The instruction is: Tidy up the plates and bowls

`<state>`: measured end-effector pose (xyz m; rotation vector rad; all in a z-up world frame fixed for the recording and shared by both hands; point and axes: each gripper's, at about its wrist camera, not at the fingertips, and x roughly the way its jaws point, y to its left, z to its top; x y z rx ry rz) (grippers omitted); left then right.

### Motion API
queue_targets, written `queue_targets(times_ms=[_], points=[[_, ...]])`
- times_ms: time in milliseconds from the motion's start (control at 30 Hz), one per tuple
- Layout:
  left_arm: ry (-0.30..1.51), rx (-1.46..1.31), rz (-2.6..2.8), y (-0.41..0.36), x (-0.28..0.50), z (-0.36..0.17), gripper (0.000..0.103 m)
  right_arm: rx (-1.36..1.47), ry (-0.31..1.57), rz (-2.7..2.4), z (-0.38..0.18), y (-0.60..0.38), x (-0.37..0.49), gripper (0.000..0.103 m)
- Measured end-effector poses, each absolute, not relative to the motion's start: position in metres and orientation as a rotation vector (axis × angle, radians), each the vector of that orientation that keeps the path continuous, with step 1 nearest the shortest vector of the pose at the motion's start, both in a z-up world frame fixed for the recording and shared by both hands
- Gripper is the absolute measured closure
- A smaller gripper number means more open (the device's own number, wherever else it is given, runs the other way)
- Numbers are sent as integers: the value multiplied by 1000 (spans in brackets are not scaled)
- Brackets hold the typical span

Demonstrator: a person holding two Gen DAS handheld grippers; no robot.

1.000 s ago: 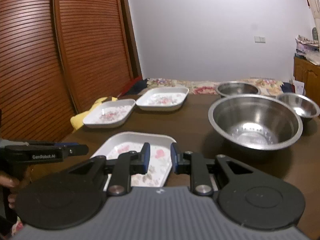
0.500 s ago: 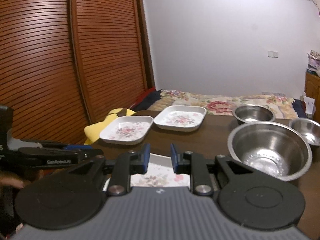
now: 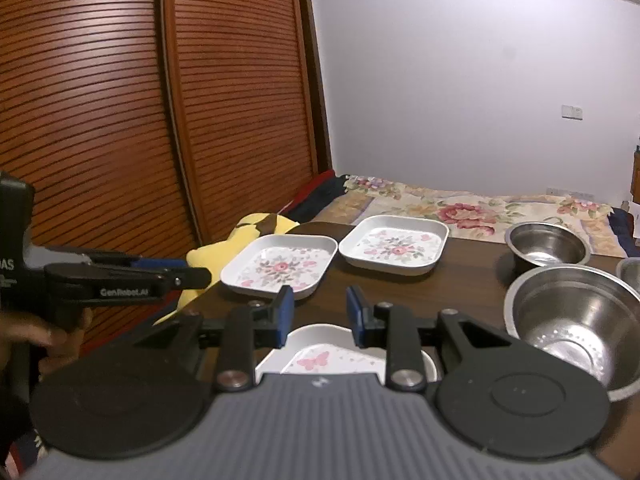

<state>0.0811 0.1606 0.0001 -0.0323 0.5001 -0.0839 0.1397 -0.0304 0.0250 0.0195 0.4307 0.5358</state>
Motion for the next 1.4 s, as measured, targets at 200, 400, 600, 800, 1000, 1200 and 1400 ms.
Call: queue_targets(times_ms=[200, 400, 600, 800, 1000, 1200, 1400], points=[[523, -24, -73, 182, 104, -6, 60, 8, 454, 555, 25, -15, 164, 71], [546, -41, -75, 206, 130, -15, 57, -1, 513, 567, 23, 6, 195, 69], [569, -50, -86, 227, 159, -23, 57, -2, 598, 572, 18, 30, 231, 68], [596, -65, -108, 244, 184, -33, 57, -20, 666, 553, 9, 47, 262, 68], [627, -92, -134, 253, 202, -47, 68, -8, 723, 543, -4, 57, 289, 68], [646, -127, -143, 259, 207, -58, 77, 6, 795, 552, -21, 66, 306, 70], [660, -144, -157, 261, 207, -61, 91, 0, 822, 572, -25, 73, 309, 82]])
